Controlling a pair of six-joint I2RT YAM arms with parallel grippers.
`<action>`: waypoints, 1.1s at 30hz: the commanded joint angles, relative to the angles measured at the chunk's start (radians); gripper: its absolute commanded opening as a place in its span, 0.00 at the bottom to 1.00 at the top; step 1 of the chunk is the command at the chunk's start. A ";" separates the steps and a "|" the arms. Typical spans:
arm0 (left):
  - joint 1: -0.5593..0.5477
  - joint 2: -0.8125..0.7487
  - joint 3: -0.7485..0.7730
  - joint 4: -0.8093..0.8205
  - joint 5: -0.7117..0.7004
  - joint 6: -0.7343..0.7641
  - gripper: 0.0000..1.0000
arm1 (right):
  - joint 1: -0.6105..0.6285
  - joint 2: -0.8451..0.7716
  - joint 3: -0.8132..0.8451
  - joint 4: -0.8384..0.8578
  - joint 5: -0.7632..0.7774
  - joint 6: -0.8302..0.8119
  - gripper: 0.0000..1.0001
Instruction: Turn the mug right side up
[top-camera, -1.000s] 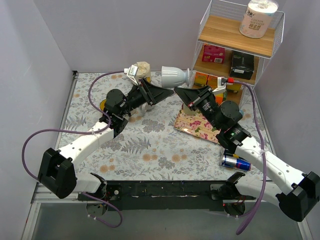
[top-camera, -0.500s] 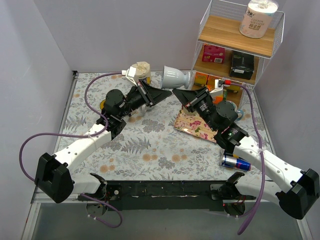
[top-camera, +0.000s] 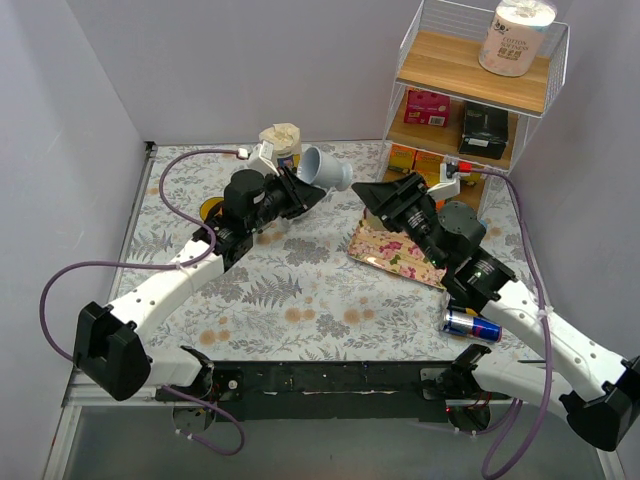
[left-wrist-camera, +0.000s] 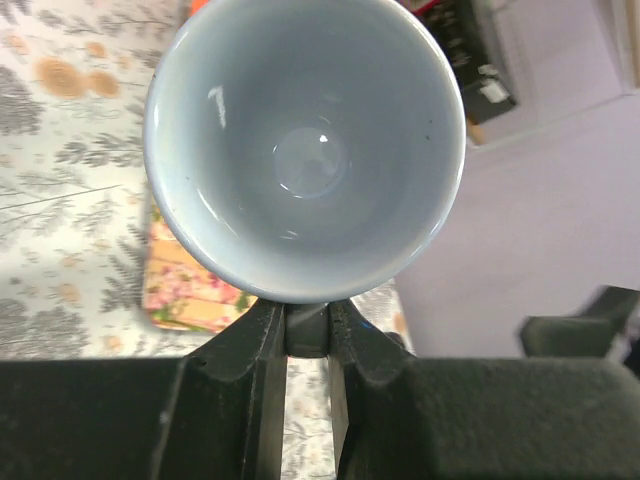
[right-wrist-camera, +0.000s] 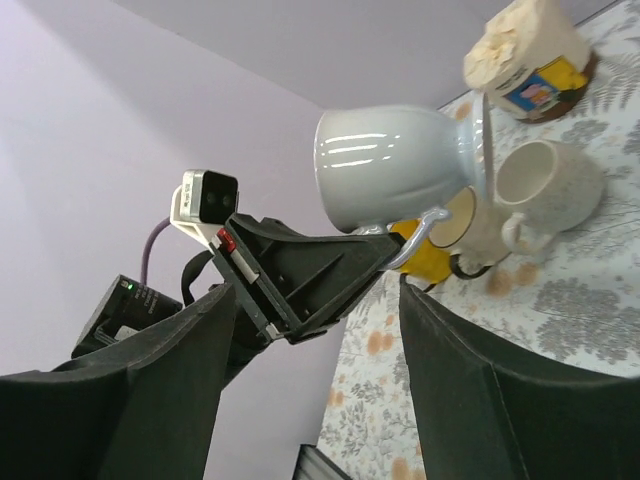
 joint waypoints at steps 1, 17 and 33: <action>0.005 0.039 0.075 -0.087 -0.101 0.136 0.00 | 0.004 -0.055 0.102 -0.290 0.173 -0.074 0.73; -0.080 0.355 0.247 -0.275 -0.369 0.378 0.00 | 0.001 -0.171 0.085 -0.604 0.364 -0.056 0.73; -0.118 0.599 0.377 -0.296 -0.546 0.429 0.00 | -0.005 -0.195 0.081 -0.666 0.363 -0.033 0.73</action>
